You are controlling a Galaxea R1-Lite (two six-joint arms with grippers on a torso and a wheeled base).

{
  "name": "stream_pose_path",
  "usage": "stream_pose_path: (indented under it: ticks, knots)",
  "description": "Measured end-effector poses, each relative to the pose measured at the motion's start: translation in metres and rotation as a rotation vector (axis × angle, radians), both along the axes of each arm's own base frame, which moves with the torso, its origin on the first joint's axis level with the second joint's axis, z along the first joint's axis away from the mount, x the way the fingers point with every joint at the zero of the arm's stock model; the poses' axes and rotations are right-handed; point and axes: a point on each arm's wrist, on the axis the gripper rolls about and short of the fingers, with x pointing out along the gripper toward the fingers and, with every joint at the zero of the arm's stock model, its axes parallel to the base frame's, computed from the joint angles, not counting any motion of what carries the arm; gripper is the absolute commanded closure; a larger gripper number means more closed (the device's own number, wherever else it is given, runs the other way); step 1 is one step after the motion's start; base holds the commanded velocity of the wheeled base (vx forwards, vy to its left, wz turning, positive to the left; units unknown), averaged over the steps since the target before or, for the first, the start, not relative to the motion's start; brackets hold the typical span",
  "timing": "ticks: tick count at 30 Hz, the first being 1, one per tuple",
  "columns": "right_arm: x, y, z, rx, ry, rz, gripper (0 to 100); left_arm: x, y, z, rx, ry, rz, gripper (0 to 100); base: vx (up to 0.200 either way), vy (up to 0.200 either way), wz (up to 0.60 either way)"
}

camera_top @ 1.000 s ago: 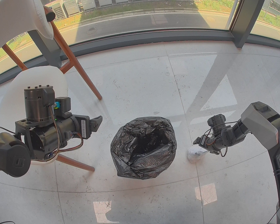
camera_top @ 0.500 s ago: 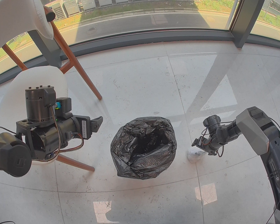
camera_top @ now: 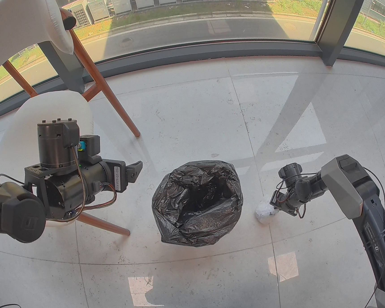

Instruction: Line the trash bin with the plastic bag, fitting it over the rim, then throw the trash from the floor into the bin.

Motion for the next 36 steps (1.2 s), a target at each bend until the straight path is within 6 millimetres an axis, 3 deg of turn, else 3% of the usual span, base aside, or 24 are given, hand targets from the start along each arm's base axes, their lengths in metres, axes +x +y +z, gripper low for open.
stream_pose_path:
  ticks: [6,9,12,17,22,25,30,33,36]
  knots:
    - [-0.004,-0.003,0.006,-0.002,0.050,-0.002,100,0.000,0.000,0.000,0.000,0.000,0.000,0,0.000,0.000,0.00]
    - [-0.007,-0.006,0.028,0.009,0.077,-0.002,100,0.000,0.000,0.000,0.000,0.001,0.000,0,0.000,0.000,0.00]
    - [-0.011,-0.008,0.066,0.034,0.087,0.005,100,0.000,0.001,0.000,0.000,0.000,0.002,0,0.000,0.000,0.00]
    - [-0.029,-0.013,0.151,0.086,0.059,0.025,100,-0.001,0.002,0.001,-0.002,-0.003,0.004,0,0.000,0.000,0.00]
    - [-0.069,-0.010,0.241,0.130,0.030,0.069,100,-0.005,0.004,0.006,-0.011,-0.015,0.007,0,0.000,0.000,0.00]
    - [-0.105,-0.001,0.288,0.153,0.023,0.119,100,-0.011,0.007,0.010,-0.031,-0.025,0.013,0,0.000,0.000,0.00]
    - [-0.152,0.029,0.331,0.175,-0.007,0.241,100,-0.029,0.019,0.018,-0.066,-0.042,0.037,0,0.000,0.000,0.00]
    - [-0.171,0.048,0.341,0.181,-0.019,0.313,100,-0.043,0.032,0.018,-0.071,-0.045,0.064,0,0.000,0.000,0.00]
    - [-0.178,0.062,0.341,0.182,-0.015,0.356,100,-0.055,0.044,0.019,-0.076,-0.054,0.091,0,0.000,0.000,0.00]
